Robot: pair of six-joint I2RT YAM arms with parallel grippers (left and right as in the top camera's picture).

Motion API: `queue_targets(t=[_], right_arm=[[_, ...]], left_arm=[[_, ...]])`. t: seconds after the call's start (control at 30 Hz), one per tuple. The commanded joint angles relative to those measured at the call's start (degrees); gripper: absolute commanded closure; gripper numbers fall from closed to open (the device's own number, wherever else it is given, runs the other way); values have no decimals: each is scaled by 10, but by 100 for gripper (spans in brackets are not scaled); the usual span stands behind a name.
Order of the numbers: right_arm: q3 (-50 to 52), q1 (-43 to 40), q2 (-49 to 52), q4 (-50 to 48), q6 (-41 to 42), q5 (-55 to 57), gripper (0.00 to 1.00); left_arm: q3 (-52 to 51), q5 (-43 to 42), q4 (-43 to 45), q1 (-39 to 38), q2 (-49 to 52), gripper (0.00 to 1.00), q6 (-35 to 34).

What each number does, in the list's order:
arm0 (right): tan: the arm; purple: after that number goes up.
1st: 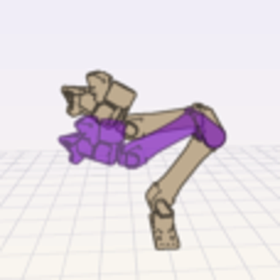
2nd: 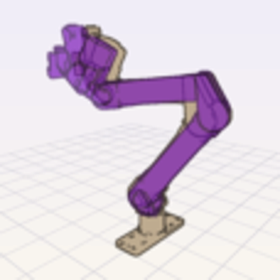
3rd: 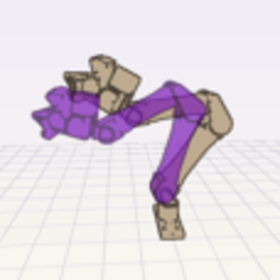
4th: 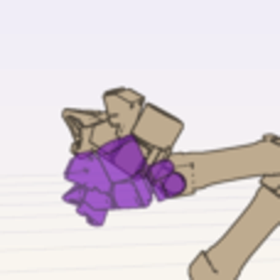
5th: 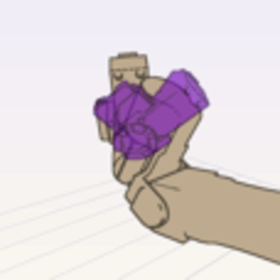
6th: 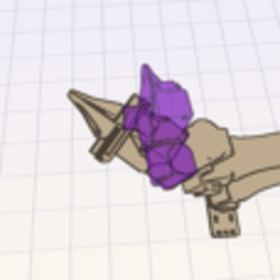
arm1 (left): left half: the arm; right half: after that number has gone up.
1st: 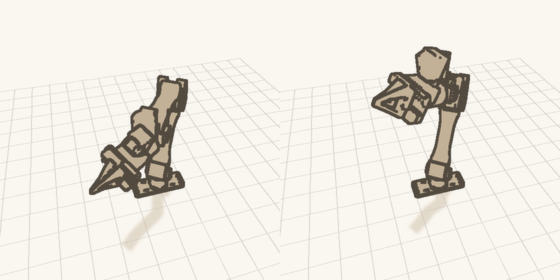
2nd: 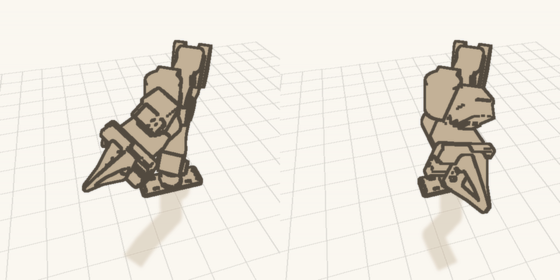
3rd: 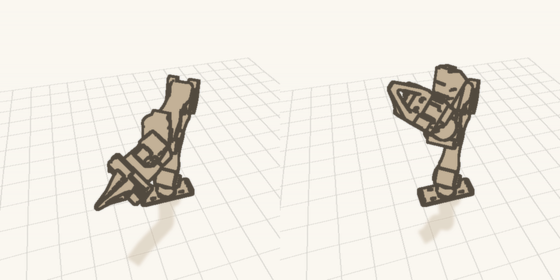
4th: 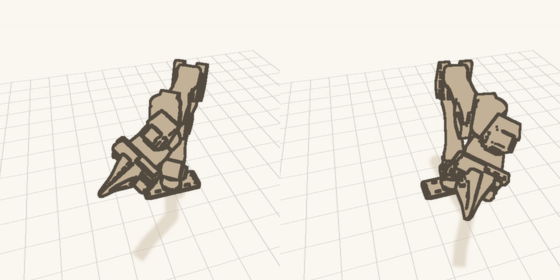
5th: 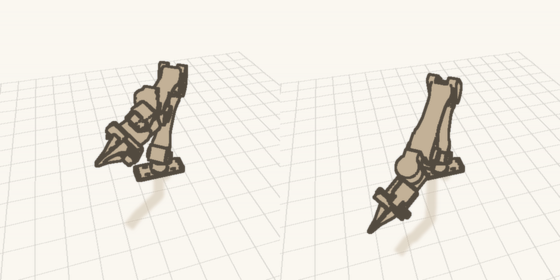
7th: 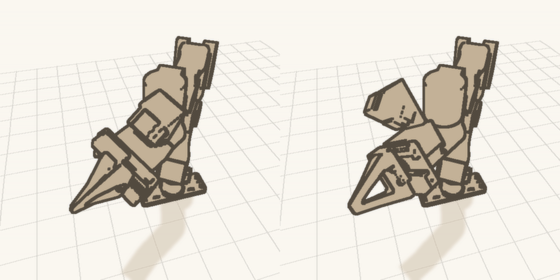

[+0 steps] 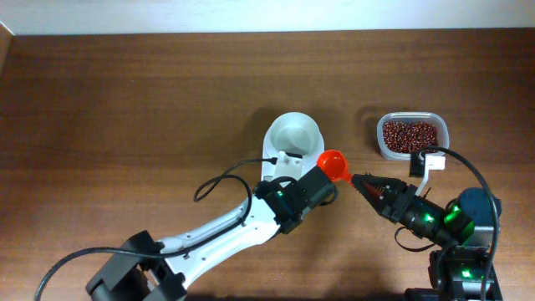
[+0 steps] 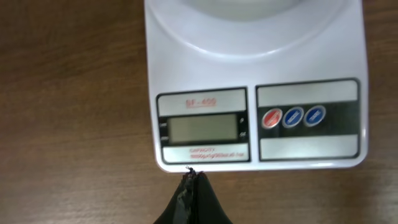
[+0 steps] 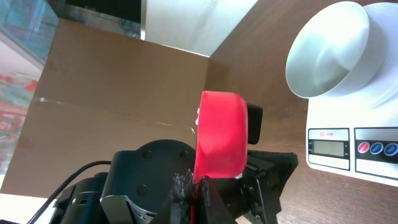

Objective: Scoop and weigh 50g on scale
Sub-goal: 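Carry the red scoop with the right gripper toward the bean tub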

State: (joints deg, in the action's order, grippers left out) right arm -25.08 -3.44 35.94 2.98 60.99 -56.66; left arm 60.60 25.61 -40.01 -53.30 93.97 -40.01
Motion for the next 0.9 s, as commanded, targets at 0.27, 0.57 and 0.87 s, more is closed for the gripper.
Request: queue_targets(t=[0.27,0.57,0.87], right_arm=[[-7,-4,-4,-2,-12,-12,96],[-7,-14,-4,-2,-42,-12,96],[-7,-136,-4,-2,-42,-50,96]], left_arm=[[2,-56,95,-2,7,100,132],[1,-63,111,-2,14,100,175],[-15,-116,132,29,17,100,217]])
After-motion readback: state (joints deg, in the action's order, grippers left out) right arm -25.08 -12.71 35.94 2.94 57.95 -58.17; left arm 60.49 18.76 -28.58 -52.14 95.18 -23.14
